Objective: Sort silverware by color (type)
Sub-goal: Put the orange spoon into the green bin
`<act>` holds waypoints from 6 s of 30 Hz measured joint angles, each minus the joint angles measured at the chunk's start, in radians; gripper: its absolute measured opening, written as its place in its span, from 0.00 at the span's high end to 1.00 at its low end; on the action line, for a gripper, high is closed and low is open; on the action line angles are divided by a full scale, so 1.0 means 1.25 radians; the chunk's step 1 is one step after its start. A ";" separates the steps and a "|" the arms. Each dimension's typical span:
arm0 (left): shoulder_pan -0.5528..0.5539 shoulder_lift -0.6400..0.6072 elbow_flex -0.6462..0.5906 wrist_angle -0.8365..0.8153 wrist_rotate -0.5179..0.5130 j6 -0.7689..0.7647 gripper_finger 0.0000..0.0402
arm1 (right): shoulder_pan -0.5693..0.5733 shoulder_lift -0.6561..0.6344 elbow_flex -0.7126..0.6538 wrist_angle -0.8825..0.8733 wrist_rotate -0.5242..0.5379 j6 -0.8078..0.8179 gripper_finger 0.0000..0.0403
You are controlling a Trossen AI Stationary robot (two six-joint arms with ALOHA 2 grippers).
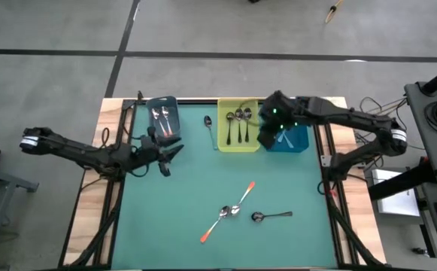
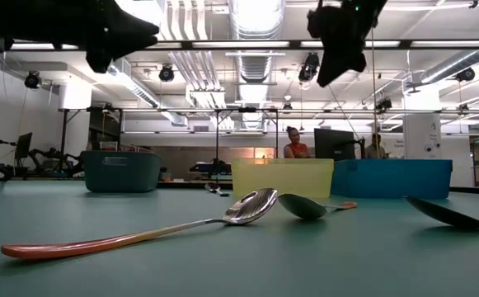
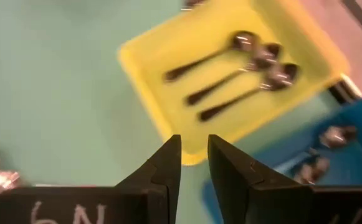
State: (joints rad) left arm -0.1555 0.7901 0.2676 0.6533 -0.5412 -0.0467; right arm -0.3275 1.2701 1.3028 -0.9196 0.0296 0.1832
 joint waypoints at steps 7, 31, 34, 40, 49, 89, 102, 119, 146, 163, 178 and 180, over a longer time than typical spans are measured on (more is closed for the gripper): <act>0.000 0.028 0.000 0.000 0.000 -0.106 0.71 | 0.171 0.007 -0.001 0.040 0.000 -0.047 0.83; -0.051 0.057 -0.001 0.007 0.007 -0.309 0.71 | 0.443 0.248 -0.004 0.142 -0.003 -0.120 0.83; -0.079 0.076 -0.001 0.035 0.008 -0.316 0.71 | 0.457 0.292 -0.004 0.142 -0.003 -0.120 0.83; -0.138 0.142 -0.001 0.146 0.008 -0.313 0.71 | 0.475 0.369 -0.004 0.143 -0.003 -0.124 0.83; -0.173 0.247 -0.001 0.285 0.007 -0.305 0.71 | 0.477 0.423 -0.003 0.164 -0.003 -0.116 0.73; -0.173 0.254 -0.001 0.304 0.001 -0.305 0.71 | 0.478 0.534 0.000 0.262 -0.014 -0.218 0.93; -0.173 0.255 0.000 0.304 0.001 -0.305 0.71 | 0.477 0.508 -0.004 0.263 -0.010 -0.210 0.98; -0.173 0.256 0.000 0.322 0.000 -0.279 0.71 | 0.474 0.301 -0.067 0.314 0.097 -0.231 0.98; -0.177 0.511 0.347 0.215 -0.266 0.038 0.71 | 0.484 -0.032 -0.588 1.386 0.224 -0.509 0.98; -0.198 0.664 0.620 -0.131 -0.585 0.015 0.56 | 0.424 -0.057 -0.638 1.696 0.165 -0.504 0.98; -0.170 0.661 0.640 -0.188 -0.565 0.045 0.48 | 0.295 -0.043 -0.593 1.753 0.142 -0.391 0.98; -0.169 0.666 0.640 -0.188 -0.548 0.062 0.48 | 0.285 -0.027 -0.595 1.772 0.129 -0.391 0.98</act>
State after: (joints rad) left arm -0.3661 1.6222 1.0676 0.4183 -1.2267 0.0309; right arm 0.0291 1.2366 0.5594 1.2957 0.1905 -0.3058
